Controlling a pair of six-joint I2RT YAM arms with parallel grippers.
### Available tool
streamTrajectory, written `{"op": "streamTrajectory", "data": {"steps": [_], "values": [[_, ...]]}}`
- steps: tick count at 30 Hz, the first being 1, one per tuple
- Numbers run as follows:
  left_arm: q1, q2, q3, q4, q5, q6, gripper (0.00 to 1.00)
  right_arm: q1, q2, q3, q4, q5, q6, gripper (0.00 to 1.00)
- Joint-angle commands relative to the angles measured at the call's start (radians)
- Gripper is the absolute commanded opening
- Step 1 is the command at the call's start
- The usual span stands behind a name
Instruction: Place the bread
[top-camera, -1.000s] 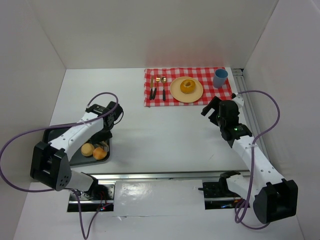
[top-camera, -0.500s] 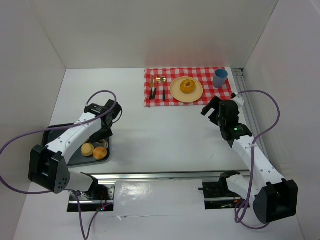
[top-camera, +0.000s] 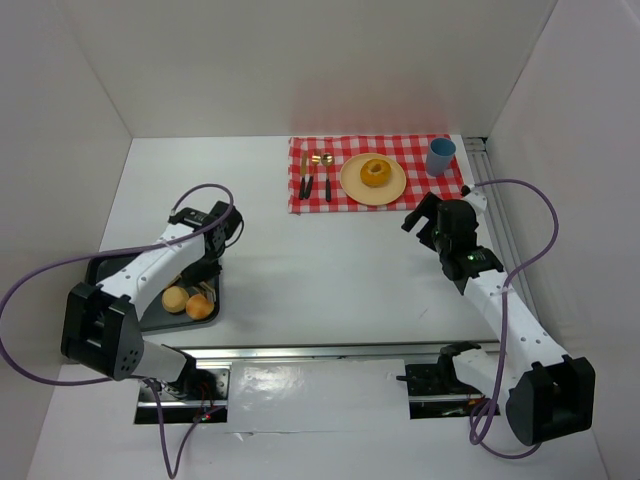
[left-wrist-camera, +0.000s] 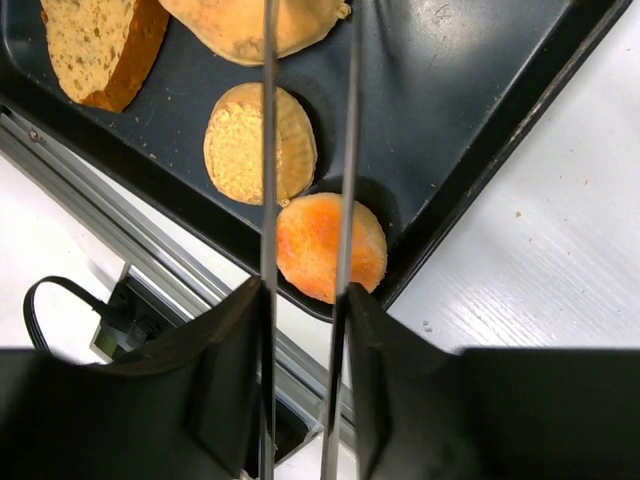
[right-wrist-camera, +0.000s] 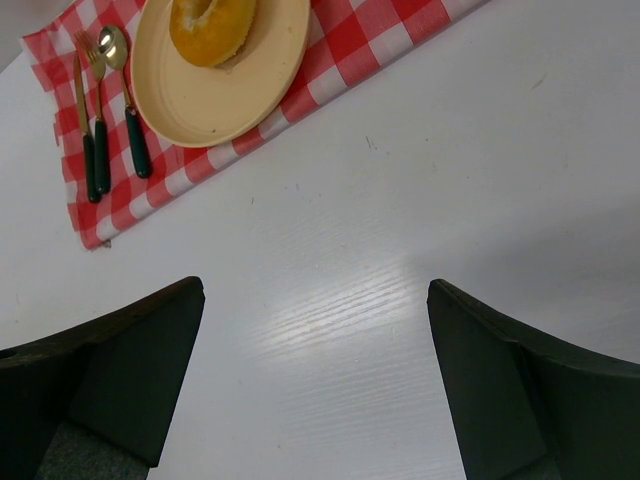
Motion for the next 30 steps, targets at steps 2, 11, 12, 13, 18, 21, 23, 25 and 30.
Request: {"op": "streamTrajectory", "data": {"steps": [2,11,12,13,18,21,23,25,30], "values": [[0.016,-0.009,-0.006,-0.009,-0.034,-0.015,0.4,0.004,-0.002,0.009,0.057,-0.007,-0.014,1.0],[0.025,-0.093,0.104,-0.093,-0.096,-0.015,0.11,0.004,-0.002,0.009,0.057,-0.007,-0.014,1.0],[0.025,-0.103,0.117,-0.093,-0.096,-0.015,0.01,0.004,-0.002,0.009,0.057,-0.007,-0.014,1.0],[0.025,-0.112,0.129,-0.106,-0.109,-0.015,0.0,0.004,-0.002,0.009,0.057,-0.007,-0.014,1.0],[0.025,-0.157,0.187,-0.142,-0.151,0.016,0.0,0.004,-0.002,0.009,0.057,-0.007,-0.014,1.0],[0.025,-0.184,0.212,-0.153,-0.163,0.026,0.0,0.004,-0.002,0.009,0.057,-0.007,-0.014,1.0],[0.025,-0.205,0.212,-0.153,-0.163,0.027,0.0,0.004,-0.002,0.009,0.057,-0.007,-0.014,1.0],[0.025,-0.206,0.221,-0.153,-0.163,0.049,0.0,0.004,-0.002,0.009,0.057,-0.007,-0.014,1.0],[0.005,-0.216,0.23,-0.165,-0.174,0.083,0.0,0.004,-0.002,0.018,0.057,-0.007,-0.014,1.0]]}}
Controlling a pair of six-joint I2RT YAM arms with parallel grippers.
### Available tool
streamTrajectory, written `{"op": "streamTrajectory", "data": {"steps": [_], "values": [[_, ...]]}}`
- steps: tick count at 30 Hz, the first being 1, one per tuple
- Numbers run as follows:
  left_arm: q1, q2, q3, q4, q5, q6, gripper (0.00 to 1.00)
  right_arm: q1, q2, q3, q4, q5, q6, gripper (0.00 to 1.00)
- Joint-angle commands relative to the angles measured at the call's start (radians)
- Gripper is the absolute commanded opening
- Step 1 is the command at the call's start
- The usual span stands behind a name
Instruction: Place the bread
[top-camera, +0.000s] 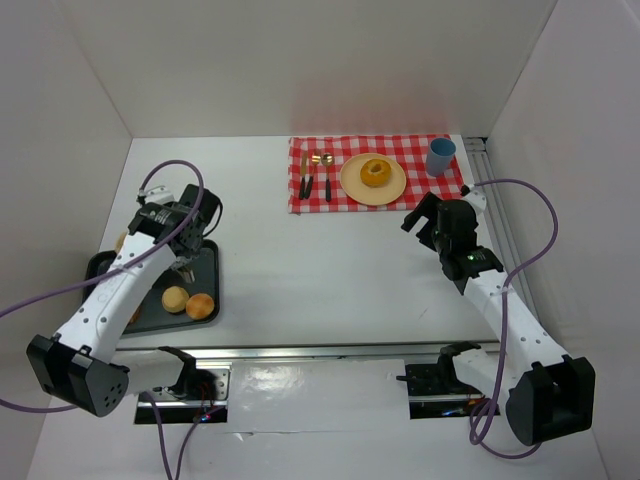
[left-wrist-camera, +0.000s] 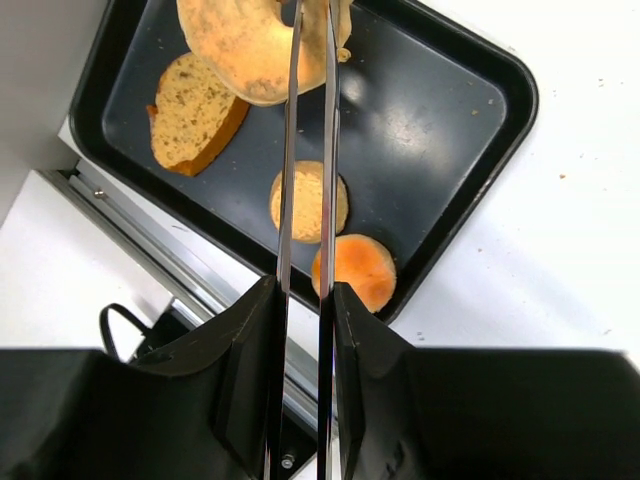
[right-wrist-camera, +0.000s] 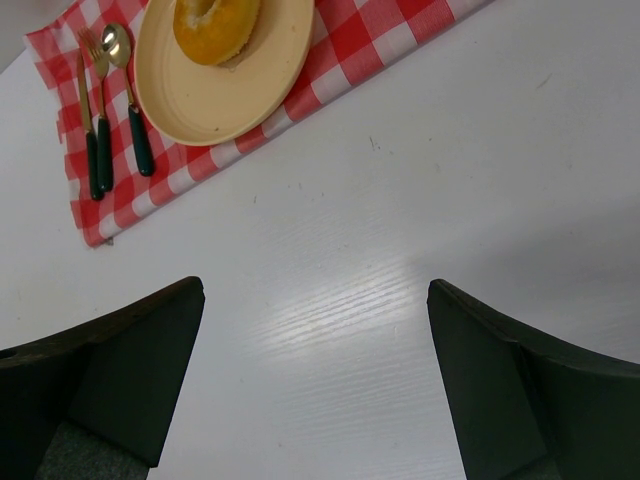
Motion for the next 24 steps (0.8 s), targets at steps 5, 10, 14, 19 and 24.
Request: {"op": "streamTrajectory", "data": {"steps": [5,10,14,19,24], "values": [[-0.023,-0.036,0.067,-0.074,-0.079,0.024,0.0,0.004,-0.002,0.018,0.055,0.0,-0.013,1.0],[-0.053,-0.045,0.085,-0.065,-0.07,0.034,0.0,0.004,0.007,0.027,0.055,0.0,-0.013,1.0],[-0.147,0.005,0.142,0.017,-0.042,0.099,0.0,0.004,0.007,0.036,0.055,0.009,-0.013,1.0],[-0.248,0.129,0.268,0.188,0.038,0.224,0.0,0.004,-0.002,0.065,0.024,0.03,-0.022,1.0],[-0.349,0.318,0.484,0.308,0.099,0.313,0.0,0.004,-0.052,0.085,-0.008,0.07,-0.022,1.0]]}}
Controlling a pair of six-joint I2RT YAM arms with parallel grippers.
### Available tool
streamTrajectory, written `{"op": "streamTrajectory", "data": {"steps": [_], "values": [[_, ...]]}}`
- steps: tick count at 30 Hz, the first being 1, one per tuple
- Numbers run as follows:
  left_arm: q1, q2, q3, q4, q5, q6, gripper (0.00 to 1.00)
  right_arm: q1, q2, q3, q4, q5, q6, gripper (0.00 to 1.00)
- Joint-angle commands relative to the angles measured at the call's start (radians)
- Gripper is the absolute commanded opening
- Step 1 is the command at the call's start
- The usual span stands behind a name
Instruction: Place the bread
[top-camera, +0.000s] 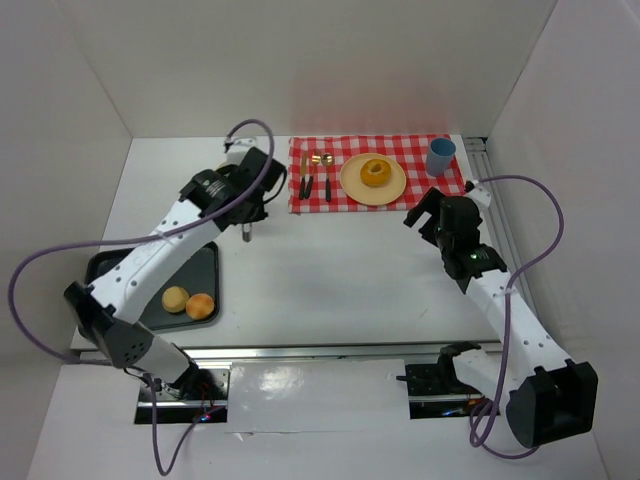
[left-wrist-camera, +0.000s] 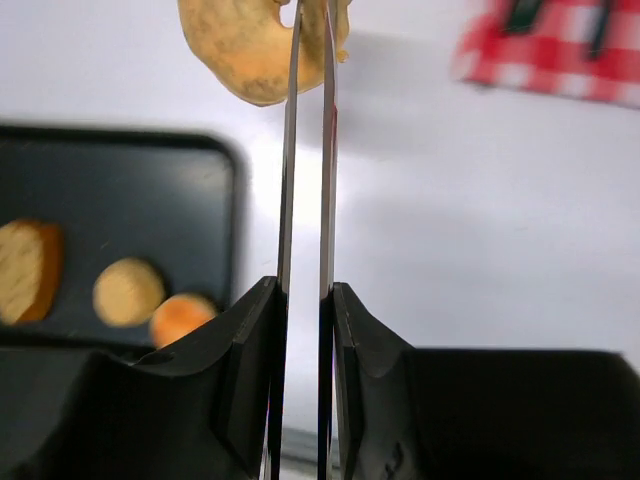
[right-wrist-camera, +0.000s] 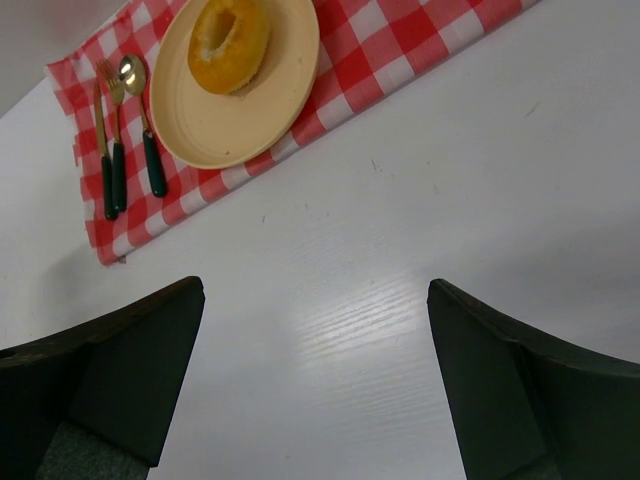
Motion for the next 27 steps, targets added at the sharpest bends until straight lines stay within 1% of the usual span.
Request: {"op": "streamTrajectory", "data": {"steps": [1,5,7,10,11,13,15,19,21,22,25,26,27], "values": [[-0.059,0.113,0.15,0.181,0.047,0.106,0.0,0.004,-0.05,0.065,-0.024,0.048,-0.016,1.0],[-0.088,0.276,0.296,0.295,0.122,0.17,0.0,0.004,-0.129,0.076,-0.089,0.094,0.004,1.0],[-0.097,0.325,0.336,0.375,0.18,0.205,0.0,0.004,-0.188,0.076,-0.109,0.125,0.013,1.0],[-0.108,0.414,0.372,0.508,0.269,0.23,0.0,0.004,-0.227,0.085,-0.155,0.161,0.013,1.0],[-0.108,0.479,0.402,0.509,0.288,0.23,0.0,0.004,-0.239,0.095,-0.179,0.171,0.013,1.0],[-0.108,0.544,0.484,0.528,0.308,0.23,0.0,0.004,-0.248,0.111,-0.215,0.206,0.035,1.0],[-0.117,0.602,0.527,0.548,0.337,0.219,0.0,0.004,-0.279,0.12,-0.215,0.206,0.036,1.0],[-0.126,0.708,0.537,0.654,0.384,0.219,0.0,0.004,-0.311,0.149,-0.226,0.206,0.004,1.0],[-0.126,0.751,0.592,0.645,0.397,0.219,0.0,0.004,-0.311,0.174,-0.253,0.218,-0.007,1.0],[-0.126,0.78,0.601,0.645,0.397,0.209,0.0,0.004,-0.299,0.174,-0.268,0.227,-0.007,1.0],[-0.126,0.801,0.601,0.636,0.397,0.2,0.0,0.004,-0.299,0.162,-0.269,0.227,-0.007,1.0],[-0.126,0.811,0.592,0.636,0.397,0.199,0.02,0.004,-0.299,0.151,-0.259,0.227,-0.007,1.0],[-0.126,0.811,0.592,0.636,0.407,0.199,0.17,0.004,-0.299,0.151,-0.249,0.214,-0.007,1.0]]}}
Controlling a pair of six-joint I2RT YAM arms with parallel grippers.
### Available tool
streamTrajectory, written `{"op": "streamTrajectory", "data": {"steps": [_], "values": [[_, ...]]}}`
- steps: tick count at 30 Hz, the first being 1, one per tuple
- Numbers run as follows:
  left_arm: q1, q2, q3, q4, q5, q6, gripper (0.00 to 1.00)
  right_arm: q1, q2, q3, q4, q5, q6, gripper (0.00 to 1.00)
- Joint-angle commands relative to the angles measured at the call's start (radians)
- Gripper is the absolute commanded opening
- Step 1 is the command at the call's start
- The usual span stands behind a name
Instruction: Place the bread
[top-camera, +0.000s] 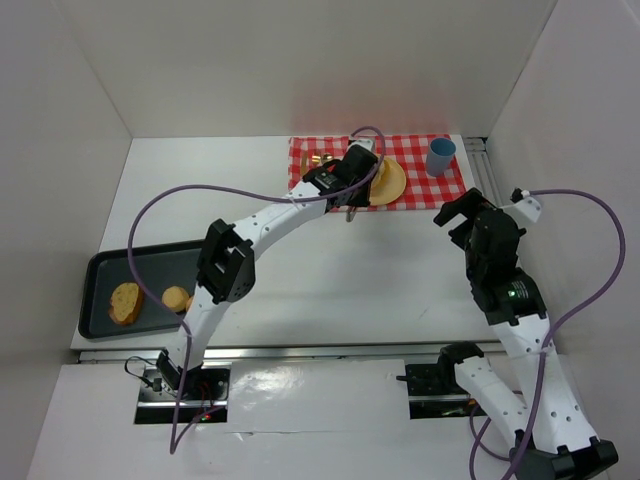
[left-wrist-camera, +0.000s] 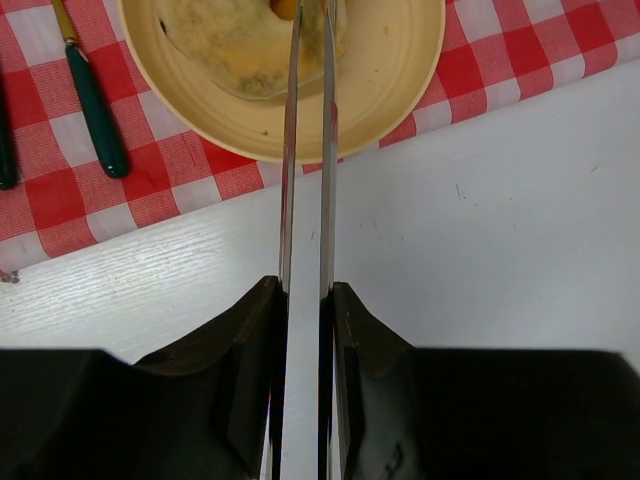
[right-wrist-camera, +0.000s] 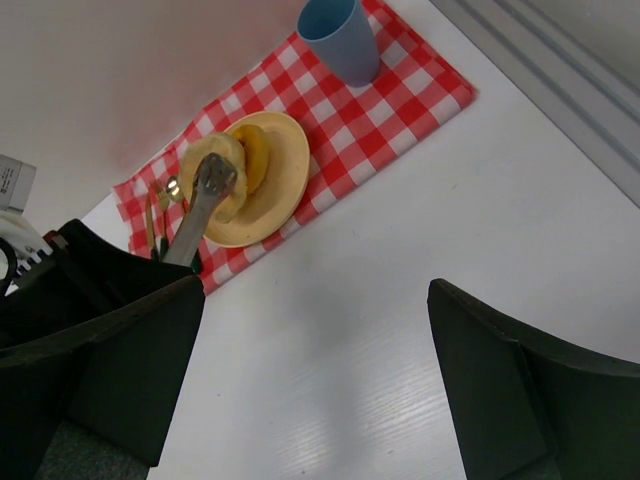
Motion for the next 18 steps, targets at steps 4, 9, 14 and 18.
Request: {"op": "streamTrajectory", "data": {"steps": [4,9,14,18], "values": [[0.0,-0.03,-0.002,0.052,0.034,-0.006,0.52,0.004,0.021,0.015,0.0,0.006,-0.013,1.0],[0.0,-0.104,-0.053,0.043,0.025,0.014,0.56,0.004,0.03,-0.005,0.018,-0.013,-0.013,1.0],[-0.021,-0.2,-0.114,0.034,-0.009,0.032,0.55,0.004,0.039,-0.015,0.027,-0.033,-0.013,1.0],[-0.021,-0.239,-0.125,0.034,-0.02,0.032,0.55,0.004,0.039,-0.015,0.027,-0.051,-0.003,1.0]]}}
